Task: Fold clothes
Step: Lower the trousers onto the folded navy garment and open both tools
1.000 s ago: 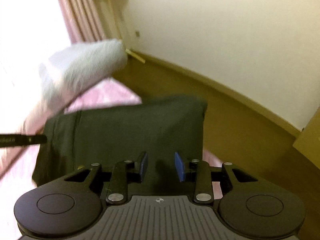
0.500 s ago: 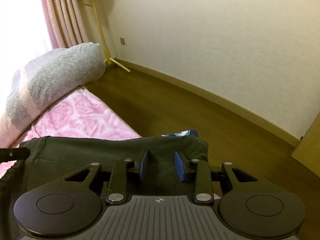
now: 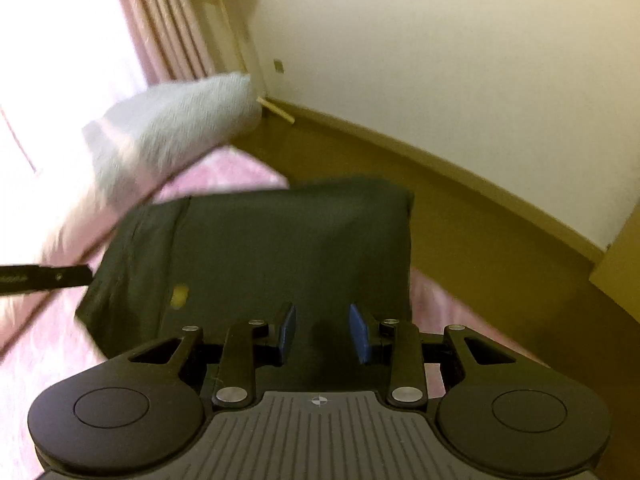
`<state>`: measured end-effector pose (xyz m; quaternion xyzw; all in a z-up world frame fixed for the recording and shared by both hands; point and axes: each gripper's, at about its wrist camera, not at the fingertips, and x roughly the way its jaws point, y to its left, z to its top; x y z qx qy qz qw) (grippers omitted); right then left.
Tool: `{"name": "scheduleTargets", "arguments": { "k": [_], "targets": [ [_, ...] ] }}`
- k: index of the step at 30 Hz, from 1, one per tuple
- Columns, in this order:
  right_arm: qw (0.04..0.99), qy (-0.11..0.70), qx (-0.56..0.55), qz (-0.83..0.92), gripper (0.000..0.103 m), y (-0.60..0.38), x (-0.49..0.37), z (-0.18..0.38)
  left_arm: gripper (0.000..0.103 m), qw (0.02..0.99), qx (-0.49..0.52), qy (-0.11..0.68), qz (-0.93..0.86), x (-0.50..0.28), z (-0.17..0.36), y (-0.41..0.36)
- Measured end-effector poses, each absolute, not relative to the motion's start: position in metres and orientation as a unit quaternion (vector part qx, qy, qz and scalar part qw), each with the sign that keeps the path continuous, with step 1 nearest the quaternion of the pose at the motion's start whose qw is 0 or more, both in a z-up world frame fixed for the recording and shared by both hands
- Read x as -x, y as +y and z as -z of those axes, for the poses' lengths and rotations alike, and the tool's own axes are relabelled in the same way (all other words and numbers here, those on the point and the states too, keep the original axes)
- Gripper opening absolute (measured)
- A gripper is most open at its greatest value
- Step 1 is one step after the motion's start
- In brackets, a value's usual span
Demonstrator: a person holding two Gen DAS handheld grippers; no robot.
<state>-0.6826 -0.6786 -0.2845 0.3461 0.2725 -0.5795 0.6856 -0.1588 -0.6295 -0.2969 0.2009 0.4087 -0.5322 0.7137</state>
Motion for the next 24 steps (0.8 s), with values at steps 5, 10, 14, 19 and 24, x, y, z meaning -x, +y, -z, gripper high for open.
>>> {"name": "scheduleTargets", "arguments": {
  "k": [5, 10, 14, 19, 24],
  "targets": [
    [0.670, 0.327, -0.345, 0.571, 0.034, -0.661, 0.662, 0.314, 0.011, 0.731, -0.221, 0.423, 0.488, 0.169, 0.307, -0.630],
    [0.658, 0.313, -0.373, 0.574, 0.035, -0.658, 0.669, 0.294, 0.021, 0.741, -0.241, 0.428, 0.458, 0.189, 0.286, -0.634],
    [0.645, 0.305, -0.389, 0.583, 0.091, -0.652, 0.662, 0.278, 0.030, 0.742, -0.261, 0.431, 0.444, 0.220, 0.265, -0.630],
    [0.646, 0.300, -0.389, 0.585, 0.091, -0.628, 0.649, 0.261, 0.039, 0.751, -0.266, 0.429, 0.426, 0.269, 0.236, -0.617],
    [0.645, 0.298, -0.386, 0.588, 0.091, -0.594, 0.639, 0.237, 0.045, 0.764, -0.273, 0.415, 0.412, 0.305, 0.207, -0.591]
  ]
}}
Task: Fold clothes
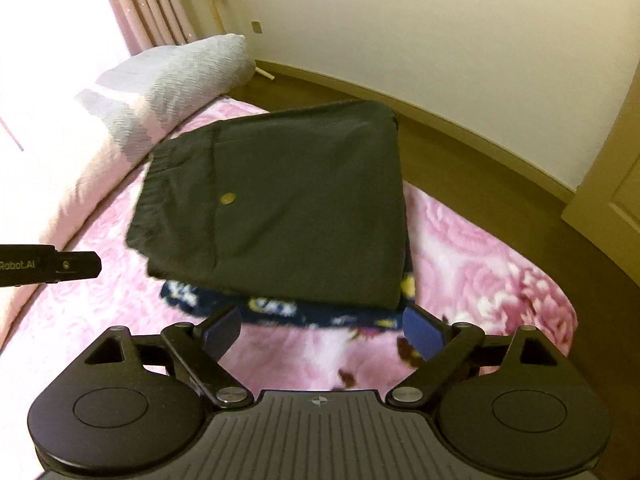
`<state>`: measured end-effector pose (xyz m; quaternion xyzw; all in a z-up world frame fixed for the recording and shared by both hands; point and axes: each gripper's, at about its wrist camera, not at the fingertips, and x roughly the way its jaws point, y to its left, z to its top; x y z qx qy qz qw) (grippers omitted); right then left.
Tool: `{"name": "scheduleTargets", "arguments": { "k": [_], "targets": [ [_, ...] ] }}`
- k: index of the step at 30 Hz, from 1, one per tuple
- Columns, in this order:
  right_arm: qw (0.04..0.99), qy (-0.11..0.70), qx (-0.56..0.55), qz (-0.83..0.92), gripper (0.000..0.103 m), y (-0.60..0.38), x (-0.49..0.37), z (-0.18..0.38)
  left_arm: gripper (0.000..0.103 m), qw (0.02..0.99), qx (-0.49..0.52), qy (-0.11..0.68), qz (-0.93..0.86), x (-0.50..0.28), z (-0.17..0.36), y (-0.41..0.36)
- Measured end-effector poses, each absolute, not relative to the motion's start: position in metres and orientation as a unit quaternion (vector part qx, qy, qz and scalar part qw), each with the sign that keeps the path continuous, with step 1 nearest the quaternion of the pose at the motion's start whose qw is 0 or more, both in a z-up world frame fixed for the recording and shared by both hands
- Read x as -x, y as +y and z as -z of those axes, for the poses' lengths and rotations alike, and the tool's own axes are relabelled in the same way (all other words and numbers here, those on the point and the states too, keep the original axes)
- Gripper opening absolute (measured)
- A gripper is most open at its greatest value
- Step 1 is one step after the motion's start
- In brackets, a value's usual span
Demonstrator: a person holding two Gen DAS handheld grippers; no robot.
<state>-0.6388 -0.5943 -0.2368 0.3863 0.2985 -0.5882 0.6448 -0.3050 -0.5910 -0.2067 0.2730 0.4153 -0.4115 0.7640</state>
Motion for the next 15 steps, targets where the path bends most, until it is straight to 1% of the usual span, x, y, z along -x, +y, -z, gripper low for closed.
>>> {"name": "scheduleTargets", "arguments": {
  "k": [9, 12, 15],
  "targets": [
    [0.643, 0.278, -0.380, 0.604, 0.091, -0.521, 0.627, 0.189, 0.049, 0.765, -0.286, 0.396, 0.420, 0.365, 0.153, -0.529],
    [0.645, 0.275, -0.376, 0.606, 0.091, -0.495, 0.624, 0.175, 0.056, 0.764, -0.280, 0.390, 0.430, 0.384, 0.137, -0.505],
    [0.650, 0.270, -0.369, 0.607, 0.091, -0.469, 0.620, 0.162, 0.057, 0.763, -0.277, 0.384, 0.440, 0.401, 0.123, -0.483]
  ]
}}
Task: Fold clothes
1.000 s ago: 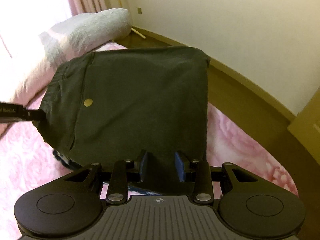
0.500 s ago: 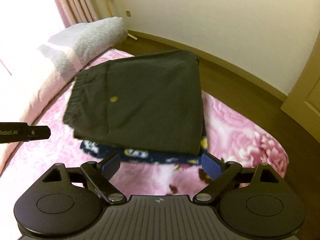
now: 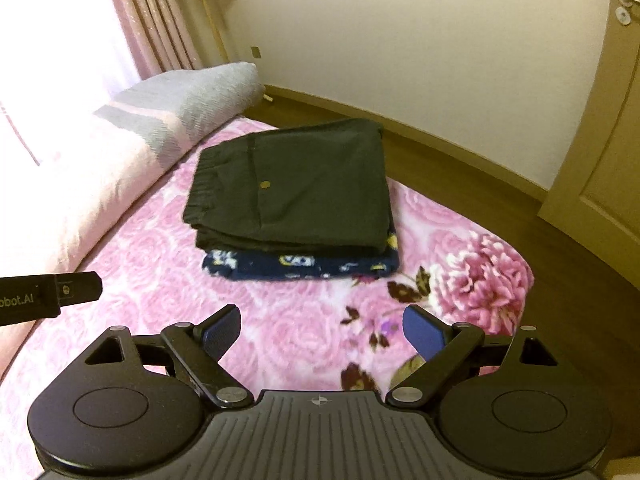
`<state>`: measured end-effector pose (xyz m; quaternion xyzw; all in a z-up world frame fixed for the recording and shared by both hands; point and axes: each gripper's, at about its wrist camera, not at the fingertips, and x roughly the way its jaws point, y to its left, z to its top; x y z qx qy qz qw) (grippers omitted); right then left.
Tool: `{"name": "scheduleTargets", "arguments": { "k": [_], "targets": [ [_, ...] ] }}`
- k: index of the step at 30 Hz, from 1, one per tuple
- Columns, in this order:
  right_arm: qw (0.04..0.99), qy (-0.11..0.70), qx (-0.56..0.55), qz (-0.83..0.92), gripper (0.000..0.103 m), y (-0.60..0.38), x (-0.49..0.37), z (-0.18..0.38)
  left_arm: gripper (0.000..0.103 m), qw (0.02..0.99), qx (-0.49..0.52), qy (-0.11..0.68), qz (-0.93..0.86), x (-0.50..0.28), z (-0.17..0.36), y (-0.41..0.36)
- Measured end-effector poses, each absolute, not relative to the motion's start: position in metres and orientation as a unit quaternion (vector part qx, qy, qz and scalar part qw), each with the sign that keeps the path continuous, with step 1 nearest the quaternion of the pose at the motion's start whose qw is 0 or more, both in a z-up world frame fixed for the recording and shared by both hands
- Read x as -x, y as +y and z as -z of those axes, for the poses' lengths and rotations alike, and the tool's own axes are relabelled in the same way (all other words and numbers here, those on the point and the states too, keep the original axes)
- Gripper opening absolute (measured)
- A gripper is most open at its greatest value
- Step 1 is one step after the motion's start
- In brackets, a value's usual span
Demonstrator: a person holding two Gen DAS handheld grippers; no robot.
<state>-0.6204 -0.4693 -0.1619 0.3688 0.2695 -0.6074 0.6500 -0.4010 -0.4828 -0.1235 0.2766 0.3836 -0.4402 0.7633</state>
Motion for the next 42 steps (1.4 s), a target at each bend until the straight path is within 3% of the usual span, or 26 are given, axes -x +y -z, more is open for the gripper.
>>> {"name": "scheduleTargets", "arguments": {
  "k": [4, 7, 27, 42],
  "targets": [
    [0.657, 0.263, -0.360, 0.608, 0.091, -0.439, 0.616, 0.145, 0.057, 0.760, -0.275, 0.379, 0.450, 0.420, 0.112, -0.459],
    [0.661, 0.251, -0.355, 0.611, 0.091, -0.416, 0.614, 0.133, 0.067, 0.758, -0.272, 0.375, 0.460, 0.433, 0.102, -0.439],
    [0.659, 0.230, -0.355, 0.622, 0.091, -0.294, 0.579, 0.077, 0.067, 0.747, -0.251, 0.343, 0.511, 0.479, 0.060, -0.307],
    [0.649, 0.272, -0.370, 0.607, 0.091, -0.289, 0.572, 0.096, 0.067, 0.730, -0.252, 0.382, 0.508, 0.475, 0.088, -0.309]
  ]
}}
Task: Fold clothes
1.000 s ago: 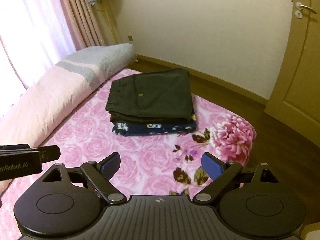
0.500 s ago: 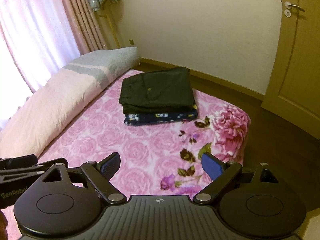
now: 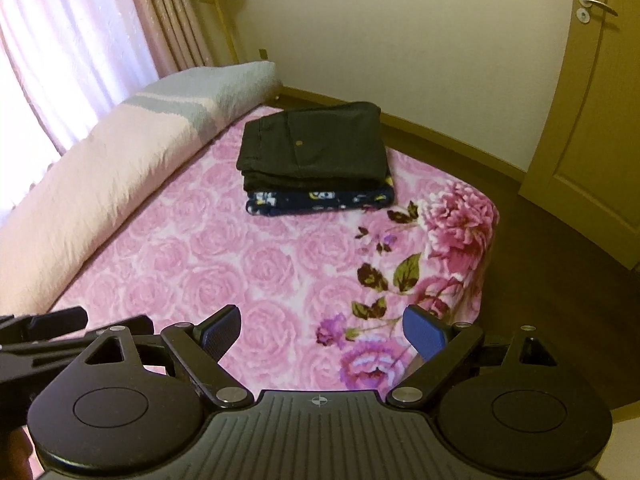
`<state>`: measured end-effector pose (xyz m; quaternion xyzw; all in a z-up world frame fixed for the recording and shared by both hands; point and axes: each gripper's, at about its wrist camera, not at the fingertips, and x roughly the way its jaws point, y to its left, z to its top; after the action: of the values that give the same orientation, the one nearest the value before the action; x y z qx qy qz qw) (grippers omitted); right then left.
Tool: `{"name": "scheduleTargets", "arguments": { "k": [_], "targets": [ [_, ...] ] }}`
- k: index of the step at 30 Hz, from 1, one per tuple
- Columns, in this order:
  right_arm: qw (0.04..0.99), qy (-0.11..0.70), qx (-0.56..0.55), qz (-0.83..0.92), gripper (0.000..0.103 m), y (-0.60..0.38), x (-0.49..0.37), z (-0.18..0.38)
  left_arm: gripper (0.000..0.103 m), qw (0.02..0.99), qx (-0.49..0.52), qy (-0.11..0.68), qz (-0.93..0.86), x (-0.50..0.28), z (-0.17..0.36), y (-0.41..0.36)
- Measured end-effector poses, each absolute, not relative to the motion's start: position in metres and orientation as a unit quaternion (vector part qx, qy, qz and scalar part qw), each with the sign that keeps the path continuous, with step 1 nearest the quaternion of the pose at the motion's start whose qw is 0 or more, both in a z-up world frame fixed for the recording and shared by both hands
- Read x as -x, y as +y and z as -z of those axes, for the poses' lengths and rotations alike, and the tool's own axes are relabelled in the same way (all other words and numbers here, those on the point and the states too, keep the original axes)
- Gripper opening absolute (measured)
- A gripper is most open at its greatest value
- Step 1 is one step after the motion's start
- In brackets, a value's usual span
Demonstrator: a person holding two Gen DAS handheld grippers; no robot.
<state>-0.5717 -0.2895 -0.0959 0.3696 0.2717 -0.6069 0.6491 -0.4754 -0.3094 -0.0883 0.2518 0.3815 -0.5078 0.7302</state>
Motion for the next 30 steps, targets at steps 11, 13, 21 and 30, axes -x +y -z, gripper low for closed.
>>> {"name": "scheduleTargets", "arguments": {
  "k": [11, 13, 21, 30],
  "targets": [
    [0.640, 0.281, -0.379, 0.607, 0.091, -0.333, 0.588, 0.113, 0.067, 0.730, -0.255, 0.385, 0.504, 0.464, 0.097, -0.350],
    [0.639, 0.283, -0.381, 0.605, 0.091, -0.343, 0.591, 0.114, 0.067, 0.729, -0.256, 0.387, 0.504, 0.463, 0.097, -0.360],
    [0.635, 0.294, -0.391, 0.598, 0.091, -0.377, 0.605, 0.120, 0.067, 0.723, -0.260, 0.399, 0.501, 0.465, 0.100, -0.395],
    [0.629, 0.313, -0.405, 0.585, 0.091, -0.412, 0.622, 0.134, 0.067, 0.716, -0.266, 0.414, 0.495, 0.471, 0.112, -0.432]
  ]
}}
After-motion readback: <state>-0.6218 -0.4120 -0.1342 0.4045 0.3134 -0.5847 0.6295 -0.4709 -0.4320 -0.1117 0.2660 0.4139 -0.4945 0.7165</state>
